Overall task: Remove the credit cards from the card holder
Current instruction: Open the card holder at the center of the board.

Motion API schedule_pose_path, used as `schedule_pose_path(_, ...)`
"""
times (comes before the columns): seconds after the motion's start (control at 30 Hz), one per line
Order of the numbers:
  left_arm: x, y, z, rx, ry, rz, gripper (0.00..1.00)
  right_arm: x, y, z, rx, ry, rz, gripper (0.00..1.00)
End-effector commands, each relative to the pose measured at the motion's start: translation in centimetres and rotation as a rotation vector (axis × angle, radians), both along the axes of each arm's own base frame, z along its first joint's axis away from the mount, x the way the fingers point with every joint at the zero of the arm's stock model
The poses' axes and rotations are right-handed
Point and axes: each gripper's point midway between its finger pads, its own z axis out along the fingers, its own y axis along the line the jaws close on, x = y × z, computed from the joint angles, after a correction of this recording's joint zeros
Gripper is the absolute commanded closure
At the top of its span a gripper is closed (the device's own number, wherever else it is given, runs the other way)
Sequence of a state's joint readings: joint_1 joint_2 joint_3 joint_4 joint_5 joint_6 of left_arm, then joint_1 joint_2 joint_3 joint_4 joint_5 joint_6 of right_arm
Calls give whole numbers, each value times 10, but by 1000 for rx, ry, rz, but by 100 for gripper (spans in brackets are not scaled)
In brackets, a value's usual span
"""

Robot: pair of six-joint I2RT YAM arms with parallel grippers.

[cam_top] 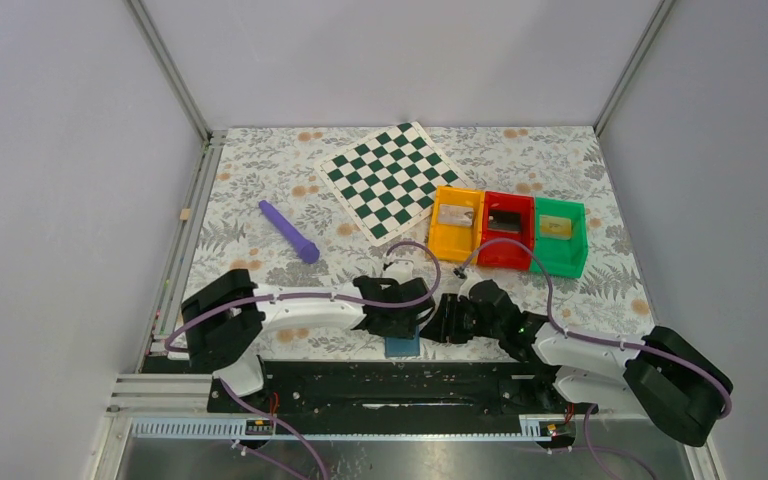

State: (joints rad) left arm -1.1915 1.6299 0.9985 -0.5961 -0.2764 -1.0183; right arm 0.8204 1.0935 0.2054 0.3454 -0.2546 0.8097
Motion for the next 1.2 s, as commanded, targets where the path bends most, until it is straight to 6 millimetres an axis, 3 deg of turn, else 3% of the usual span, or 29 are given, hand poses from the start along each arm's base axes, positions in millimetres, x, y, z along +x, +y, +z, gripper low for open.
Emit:
schedule_pose_path(0.0, 4, 8, -3, 58, -16, 33, 51, 4, -3, 2, 10, -21, -23, 57)
schedule_pose_path(0.13, 4, 19, -8, 91, -21, 64, 55, 5, -3, 4, 9, -31, -20, 57)
schedule_pose_path(0.47, -9, 23, -29, 87, 24, 60, 86, 7, 1, 8, 16, -34, -14, 57)
schedule_pose_path(0.63, -2, 21, -14, 24, -29, 64, 100, 7, 4, 11, 21, -30, -5, 57)
schedule_pose_path(0.8, 7, 12, 11, -123, -90, 60, 100, 6, 14, 15, 56, -1, 21, 56)
schedule_pose_path(1.0, 15, 14, 31, -278, -119, 83, 100, 8, 15, 21, 51, -7, 20, 55)
schedule_pose_path(1.17, 23, 51, 24, -346, -100, 208, 100, 10, 12, 35, 53, -32, 8, 57)
